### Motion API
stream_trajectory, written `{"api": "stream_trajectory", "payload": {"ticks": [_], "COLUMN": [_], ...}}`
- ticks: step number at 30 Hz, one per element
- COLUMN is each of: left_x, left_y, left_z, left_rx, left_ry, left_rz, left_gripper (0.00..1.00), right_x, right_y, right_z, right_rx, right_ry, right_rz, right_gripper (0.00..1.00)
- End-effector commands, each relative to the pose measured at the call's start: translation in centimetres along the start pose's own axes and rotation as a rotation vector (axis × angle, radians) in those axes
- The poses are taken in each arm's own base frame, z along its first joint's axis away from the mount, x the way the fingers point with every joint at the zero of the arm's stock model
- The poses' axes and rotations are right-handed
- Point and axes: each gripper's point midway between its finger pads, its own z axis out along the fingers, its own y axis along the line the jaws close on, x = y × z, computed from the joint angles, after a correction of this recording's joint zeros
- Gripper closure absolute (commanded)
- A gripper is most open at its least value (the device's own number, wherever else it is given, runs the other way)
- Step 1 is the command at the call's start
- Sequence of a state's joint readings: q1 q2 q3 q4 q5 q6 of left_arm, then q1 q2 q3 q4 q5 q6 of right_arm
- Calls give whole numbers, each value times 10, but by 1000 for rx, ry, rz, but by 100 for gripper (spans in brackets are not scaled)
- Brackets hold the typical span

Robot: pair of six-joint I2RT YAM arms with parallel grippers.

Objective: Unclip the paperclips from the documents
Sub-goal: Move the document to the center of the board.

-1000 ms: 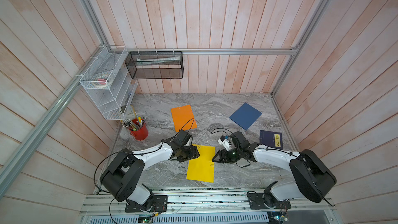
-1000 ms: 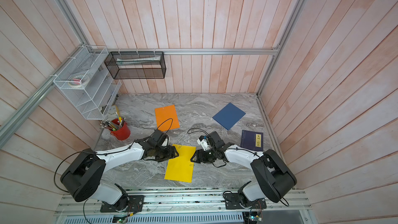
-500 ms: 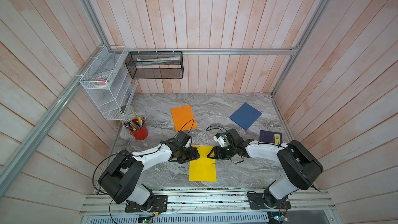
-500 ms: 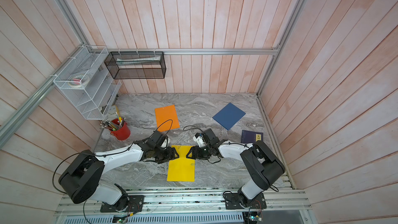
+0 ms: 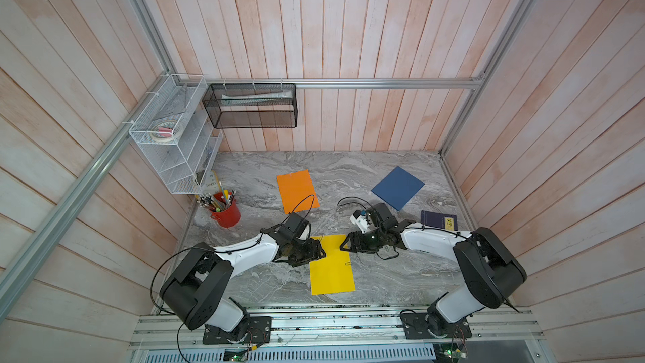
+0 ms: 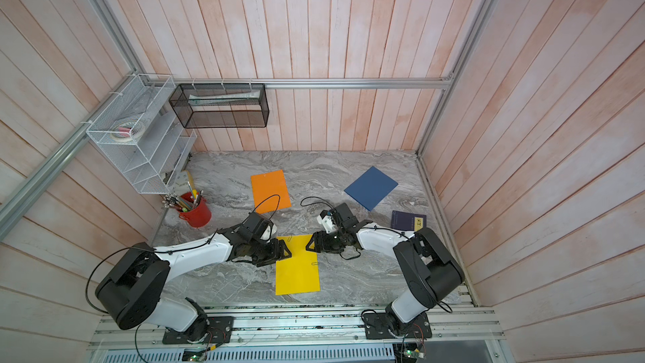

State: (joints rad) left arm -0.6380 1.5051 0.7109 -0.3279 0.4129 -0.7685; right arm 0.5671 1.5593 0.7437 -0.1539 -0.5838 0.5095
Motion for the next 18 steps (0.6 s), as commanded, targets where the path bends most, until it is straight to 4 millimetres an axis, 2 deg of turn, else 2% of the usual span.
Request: {"api": "stream_trajectory", "payload": {"ticks": [1, 5, 10, 15, 18], "left_x": [30, 28, 28, 19, 9], "left_y": [31, 20, 18, 28, 25], "left_z": [15, 21, 25, 14, 8], "left_rx": [-113, -107, -128, -216, -226], "left_ry": [120, 140, 155, 99, 54], "left_rz": [-55, -27, -11, 7, 20], "left_gripper": [25, 25, 25, 26, 28], "right_x": [-1, 6, 11, 17, 23], "right_y": [-6, -14, -18, -23, -23], "right_z": [-14, -14, -13, -12, -7], "right_rx": [37, 50, 65, 102, 110], "right_ry": [-5, 8, 13, 24, 38], "right_rz": [-16, -6, 11, 18, 22], "right_gripper": [30, 30, 30, 30, 31]}}
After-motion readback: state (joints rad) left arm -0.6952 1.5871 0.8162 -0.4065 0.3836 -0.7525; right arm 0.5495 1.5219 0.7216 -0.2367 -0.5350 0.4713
